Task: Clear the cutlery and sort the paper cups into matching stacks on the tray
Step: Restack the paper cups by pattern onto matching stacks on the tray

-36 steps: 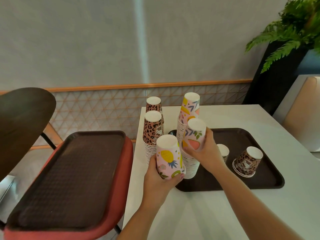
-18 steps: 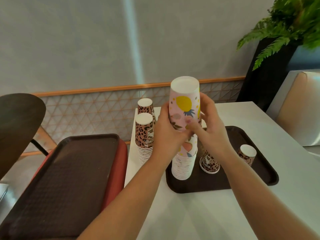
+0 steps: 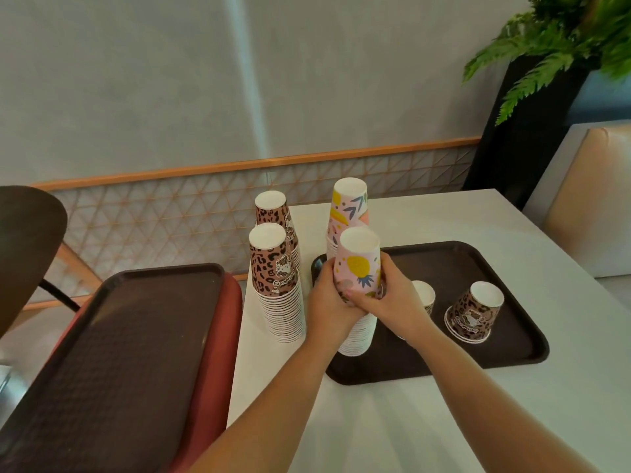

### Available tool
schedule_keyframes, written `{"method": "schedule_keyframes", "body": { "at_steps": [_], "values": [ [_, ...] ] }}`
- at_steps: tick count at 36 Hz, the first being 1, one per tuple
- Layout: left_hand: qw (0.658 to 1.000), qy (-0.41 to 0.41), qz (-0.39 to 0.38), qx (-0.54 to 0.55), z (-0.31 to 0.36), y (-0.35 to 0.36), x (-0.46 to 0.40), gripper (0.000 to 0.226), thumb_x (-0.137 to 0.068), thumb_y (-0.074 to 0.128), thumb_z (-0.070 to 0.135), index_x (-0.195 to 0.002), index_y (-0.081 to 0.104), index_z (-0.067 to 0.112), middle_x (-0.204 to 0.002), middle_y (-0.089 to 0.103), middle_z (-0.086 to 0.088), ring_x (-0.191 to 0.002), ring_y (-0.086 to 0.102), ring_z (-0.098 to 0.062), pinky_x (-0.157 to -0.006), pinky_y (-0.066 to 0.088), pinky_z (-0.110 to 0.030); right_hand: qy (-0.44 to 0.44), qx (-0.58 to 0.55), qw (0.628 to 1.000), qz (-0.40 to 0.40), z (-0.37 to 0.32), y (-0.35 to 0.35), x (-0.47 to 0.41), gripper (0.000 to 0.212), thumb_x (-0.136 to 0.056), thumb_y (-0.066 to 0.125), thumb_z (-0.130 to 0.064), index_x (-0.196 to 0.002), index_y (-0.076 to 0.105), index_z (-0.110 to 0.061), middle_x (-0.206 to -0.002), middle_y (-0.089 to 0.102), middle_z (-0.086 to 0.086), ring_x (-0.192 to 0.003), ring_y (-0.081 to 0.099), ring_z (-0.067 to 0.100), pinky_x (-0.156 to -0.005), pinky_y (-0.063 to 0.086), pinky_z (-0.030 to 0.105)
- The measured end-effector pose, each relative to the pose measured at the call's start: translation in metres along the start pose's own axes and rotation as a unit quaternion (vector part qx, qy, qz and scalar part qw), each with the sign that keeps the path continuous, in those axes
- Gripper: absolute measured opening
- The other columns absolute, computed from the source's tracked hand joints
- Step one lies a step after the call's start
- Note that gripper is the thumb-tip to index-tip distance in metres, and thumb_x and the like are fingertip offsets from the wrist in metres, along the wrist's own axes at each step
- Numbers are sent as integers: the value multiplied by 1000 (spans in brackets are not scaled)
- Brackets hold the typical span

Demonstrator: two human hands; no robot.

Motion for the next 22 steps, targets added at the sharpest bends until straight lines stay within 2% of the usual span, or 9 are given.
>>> {"method": "schedule_keyframes", "body": {
  "at_steps": [3, 5, 7, 9, 12, 15, 17, 19, 22],
  "values": [
    [1000, 3, -1, -6, -6, 1, -2, 77, -60, 86, 24, -126, 48, 17, -121, 63, 0, -112, 60, -15, -93, 53, -39, 8, 7, 1000, 6, 2, 1, 0, 62, -72, 77, -24, -122, 42, -30, -108, 58, -16, -94, 56, -7, -75, 47, 8],
    [1000, 13, 2, -10, -5, 1, 0, 78, -60, 86, 24, -127, 47, 17, -122, 62, 1, -113, 59, -14, -93, 53, -38, 14, 15, 1000, 6, 1, 2, 1, 65, -72, 77, -25, -126, 41, -27, -111, 57, -14, -93, 56, -6, -76, 47, 9],
    [999, 31, 7, -6, -3, -1, 8, 82, -62, 86, 24, -132, 44, 18, -128, 58, 3, -118, 56, -11, -97, 51, -34, 16, 23, 999, 17, 0, 2, 6, 70, -72, 77, -28, -130, 39, -27, -120, 57, -11, -102, 55, 0, -87, 49, 18],
    [999, 47, 14, 10, -6, -5, 24, 83, -66, 83, 23, -136, 39, 20, -136, 51, 8, -125, 47, -4, -102, 44, -22, -2, 30, 998, 61, -3, -2, 14, 78, -70, 78, -34, -135, 35, -28, -130, 51, -11, -116, 50, 4, -96, 47, 28],
    [995, 60, 75, -19, -18, -22, 51, 69, -72, 77, 14, -130, 40, 22, -130, 48, 9, -122, 44, -3, -99, 34, -5, -77, 34, 983, 163, -23, -9, 29, 80, -69, 73, -49, -136, 34, -28, -132, 43, -15, -125, 45, 13, -99, 45, 46],
    [983, 65, 164, -45, -37, -42, 70, 50, -69, 69, 10, -113, 45, 11, -111, 48, 1, -105, 47, -18, -91, 40, -19, -197, 52, 952, 229, -53, -8, 43, 68, -76, 66, -49, -129, 40, -16, -130, 43, -6, -122, 46, 23, -94, 45, 52],
    [978, 47, 200, -34, -48, -54, 73, 49, -65, 65, 15, -109, 42, 9, -109, 44, 1, -101, 45, -20, -85, 38, -16, -249, 36, 941, 226, -68, 2, 50, 56, -83, 61, -46, -125, 41, -14, -130, 42, -1, -123, 44, 22, -98, 44, 47],
    [973, 30, 227, -13, -57, -66, 71, 53, -65, 67, 23, -109, 38, 15, -111, 41, 3, -101, 43, -21, -83, 35, -12, -268, 19, 943, 197, -78, 17, 51, 49, -83, 63, -36, -123, 42, -17, -128, 42, -1, -125, 41, 14, -104, 41, 34],
    [970, 8, 243, 12, -64, -80, 59, 66, -68, 77, 24, -116, 33, 16, -120, 37, 3, -107, 41, -18, -82, 35, -9, -260, 11, 957, 131, -84, 46, 42, 52, -80, 66, -23, -126, 41, -17, -130, 43, -4, -128, 38, 8, -108, 34, 29]
  ]
}}
Point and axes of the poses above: each hand's wrist, its own x-axis away from the middle knuckle, its own y-axis out of the palm, z = x × y, the point moved 6 cm from there along -x, towards the middle knuckle
